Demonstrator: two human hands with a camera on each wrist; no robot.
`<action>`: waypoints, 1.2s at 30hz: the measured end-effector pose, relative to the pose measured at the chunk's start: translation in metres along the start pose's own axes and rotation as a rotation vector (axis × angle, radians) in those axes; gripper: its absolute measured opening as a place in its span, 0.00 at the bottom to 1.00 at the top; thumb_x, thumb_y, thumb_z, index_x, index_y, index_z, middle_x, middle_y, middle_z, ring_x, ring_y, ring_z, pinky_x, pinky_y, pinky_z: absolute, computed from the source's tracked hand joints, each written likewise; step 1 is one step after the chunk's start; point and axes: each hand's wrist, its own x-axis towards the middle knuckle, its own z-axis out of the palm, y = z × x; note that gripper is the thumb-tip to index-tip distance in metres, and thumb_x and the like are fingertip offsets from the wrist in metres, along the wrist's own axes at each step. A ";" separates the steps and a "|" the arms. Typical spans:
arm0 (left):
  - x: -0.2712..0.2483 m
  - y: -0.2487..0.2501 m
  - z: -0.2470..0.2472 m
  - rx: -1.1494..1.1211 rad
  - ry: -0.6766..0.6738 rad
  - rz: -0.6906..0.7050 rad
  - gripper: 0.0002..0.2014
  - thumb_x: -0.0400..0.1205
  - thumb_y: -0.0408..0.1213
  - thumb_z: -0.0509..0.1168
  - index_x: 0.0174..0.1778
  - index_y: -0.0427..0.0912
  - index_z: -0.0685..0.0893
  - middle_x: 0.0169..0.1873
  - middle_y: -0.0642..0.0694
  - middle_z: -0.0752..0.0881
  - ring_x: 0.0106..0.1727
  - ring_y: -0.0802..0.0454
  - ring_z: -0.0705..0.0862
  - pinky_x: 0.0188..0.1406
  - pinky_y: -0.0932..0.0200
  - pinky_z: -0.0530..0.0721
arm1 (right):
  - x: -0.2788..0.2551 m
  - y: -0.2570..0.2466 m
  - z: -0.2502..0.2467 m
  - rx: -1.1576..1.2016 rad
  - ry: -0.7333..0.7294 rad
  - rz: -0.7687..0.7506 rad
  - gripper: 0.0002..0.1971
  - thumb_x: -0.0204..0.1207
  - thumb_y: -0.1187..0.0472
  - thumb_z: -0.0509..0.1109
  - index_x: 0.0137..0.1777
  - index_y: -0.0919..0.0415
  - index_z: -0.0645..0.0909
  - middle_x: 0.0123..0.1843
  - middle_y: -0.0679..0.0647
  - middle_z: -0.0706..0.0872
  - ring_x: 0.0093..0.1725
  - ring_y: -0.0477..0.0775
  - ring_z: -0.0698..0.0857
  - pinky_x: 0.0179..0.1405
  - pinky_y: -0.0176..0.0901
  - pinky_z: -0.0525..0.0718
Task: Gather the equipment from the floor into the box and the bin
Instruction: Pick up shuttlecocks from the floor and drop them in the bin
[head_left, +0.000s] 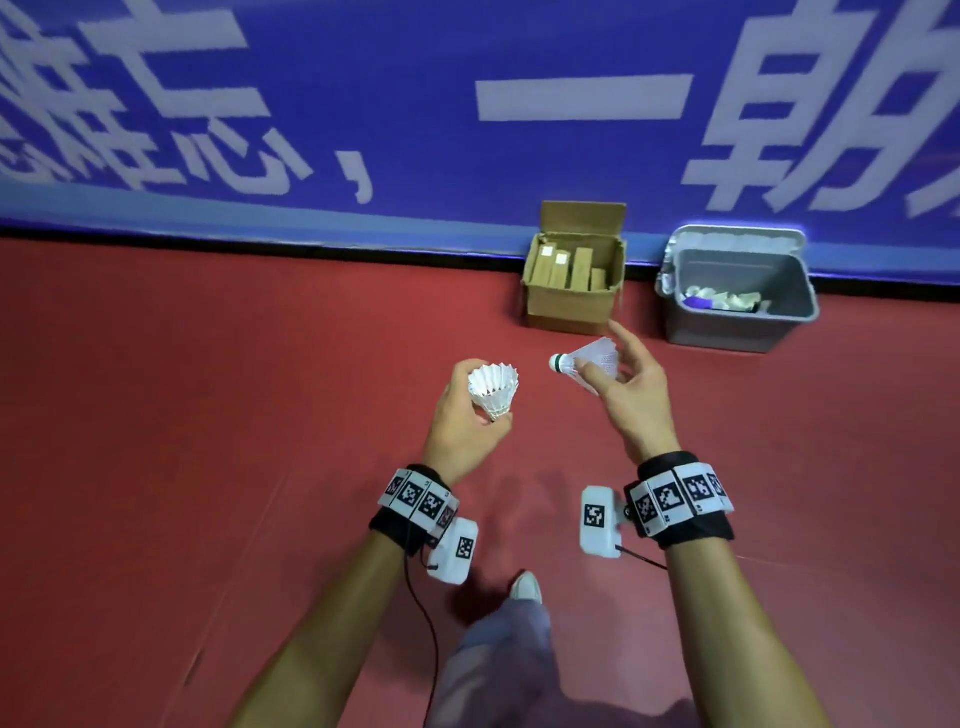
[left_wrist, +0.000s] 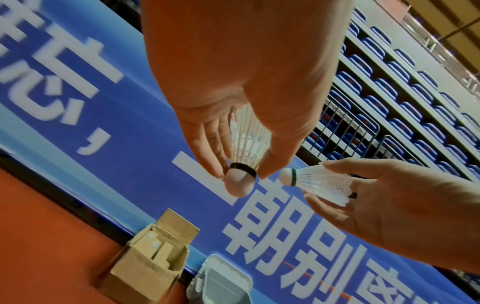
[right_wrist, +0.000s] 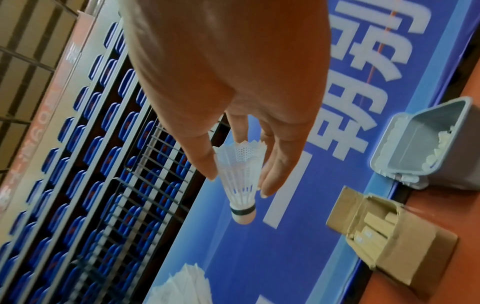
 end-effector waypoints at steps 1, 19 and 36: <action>0.030 0.005 0.008 0.009 -0.041 0.012 0.34 0.69 0.37 0.78 0.69 0.55 0.73 0.56 0.53 0.86 0.50 0.51 0.88 0.52 0.44 0.90 | 0.021 -0.006 -0.006 -0.025 0.046 -0.015 0.27 0.77 0.66 0.80 0.75 0.51 0.81 0.57 0.40 0.86 0.45 0.25 0.85 0.49 0.23 0.82; 0.415 0.129 0.248 0.066 -0.439 0.324 0.34 0.75 0.27 0.77 0.72 0.61 0.77 0.63 0.58 0.75 0.54 0.58 0.84 0.56 0.60 0.88 | 0.358 0.009 -0.184 -0.078 0.588 0.059 0.11 0.78 0.61 0.79 0.58 0.63 0.85 0.54 0.55 0.89 0.51 0.48 0.85 0.59 0.41 0.80; 0.705 0.211 0.435 0.231 -0.532 0.257 0.37 0.75 0.39 0.81 0.78 0.50 0.72 0.72 0.52 0.76 0.70 0.58 0.74 0.64 0.74 0.68 | 0.684 0.028 -0.330 -0.035 0.758 0.251 0.12 0.78 0.52 0.79 0.54 0.57 0.84 0.54 0.59 0.89 0.53 0.58 0.86 0.61 0.54 0.85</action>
